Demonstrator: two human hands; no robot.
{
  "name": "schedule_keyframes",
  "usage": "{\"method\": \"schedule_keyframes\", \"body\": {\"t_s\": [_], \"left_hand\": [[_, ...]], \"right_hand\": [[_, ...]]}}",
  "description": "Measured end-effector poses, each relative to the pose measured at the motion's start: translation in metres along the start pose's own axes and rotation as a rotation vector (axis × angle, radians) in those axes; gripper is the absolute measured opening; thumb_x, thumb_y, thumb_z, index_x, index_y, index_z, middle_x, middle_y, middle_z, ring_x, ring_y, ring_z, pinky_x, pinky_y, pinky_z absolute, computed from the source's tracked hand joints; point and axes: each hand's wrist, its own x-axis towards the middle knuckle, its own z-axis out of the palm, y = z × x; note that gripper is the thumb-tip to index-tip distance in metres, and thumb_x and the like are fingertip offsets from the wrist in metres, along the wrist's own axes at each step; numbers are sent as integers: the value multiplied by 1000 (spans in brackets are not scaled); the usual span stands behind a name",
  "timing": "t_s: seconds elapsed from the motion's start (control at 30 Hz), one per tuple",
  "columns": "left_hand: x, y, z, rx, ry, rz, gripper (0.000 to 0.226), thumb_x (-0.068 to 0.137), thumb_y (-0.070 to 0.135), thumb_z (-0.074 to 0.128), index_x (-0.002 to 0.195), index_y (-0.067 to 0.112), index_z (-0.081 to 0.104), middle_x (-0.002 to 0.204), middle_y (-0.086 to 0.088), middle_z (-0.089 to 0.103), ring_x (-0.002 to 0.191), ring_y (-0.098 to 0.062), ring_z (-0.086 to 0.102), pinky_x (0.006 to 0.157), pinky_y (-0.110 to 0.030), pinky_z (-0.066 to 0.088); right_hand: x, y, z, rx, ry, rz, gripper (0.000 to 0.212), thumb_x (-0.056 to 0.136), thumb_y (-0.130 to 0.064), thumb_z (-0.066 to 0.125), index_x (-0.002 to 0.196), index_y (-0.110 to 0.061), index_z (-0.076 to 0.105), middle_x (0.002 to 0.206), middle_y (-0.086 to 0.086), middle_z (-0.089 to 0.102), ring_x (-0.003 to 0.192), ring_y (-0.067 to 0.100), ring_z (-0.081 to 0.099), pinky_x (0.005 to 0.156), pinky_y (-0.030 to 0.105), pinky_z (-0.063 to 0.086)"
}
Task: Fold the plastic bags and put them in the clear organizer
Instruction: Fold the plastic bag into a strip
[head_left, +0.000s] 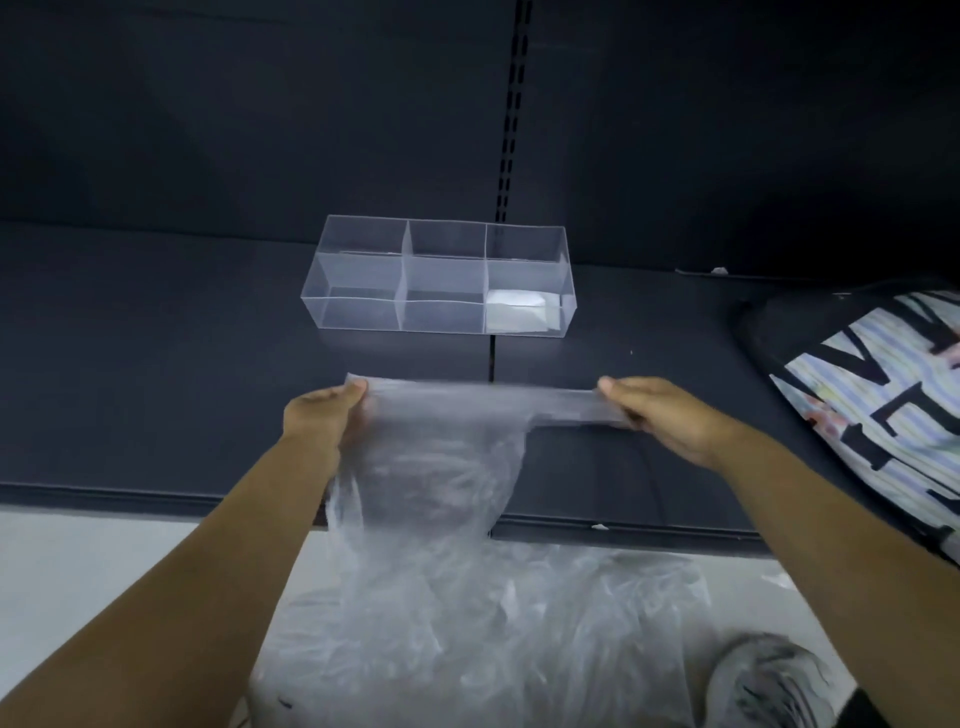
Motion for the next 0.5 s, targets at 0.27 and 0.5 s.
{"method": "schedule_keyframes", "body": {"t_s": [0.27,0.5], "left_hand": [[13,16,5,-68,-45,-29,25,84,29,73,69,16,58,78,-8,58,69,-23,54,78,-37,48],[-6,7,-14,-116,-26,-25,29,93,40,57,73,20,51,78,2,55,79,-19,58,87,-38,49]], "right_hand": [[24,-19,-27,137,435,21,6,87,-2,63,88,-8,65,69,5,61,53,8,49,49,15,45],[-15,-15,10,220,493,-28,18,96,-24,57,100,-8,63,83,8,61,65,11,55,59,20,45]]}}
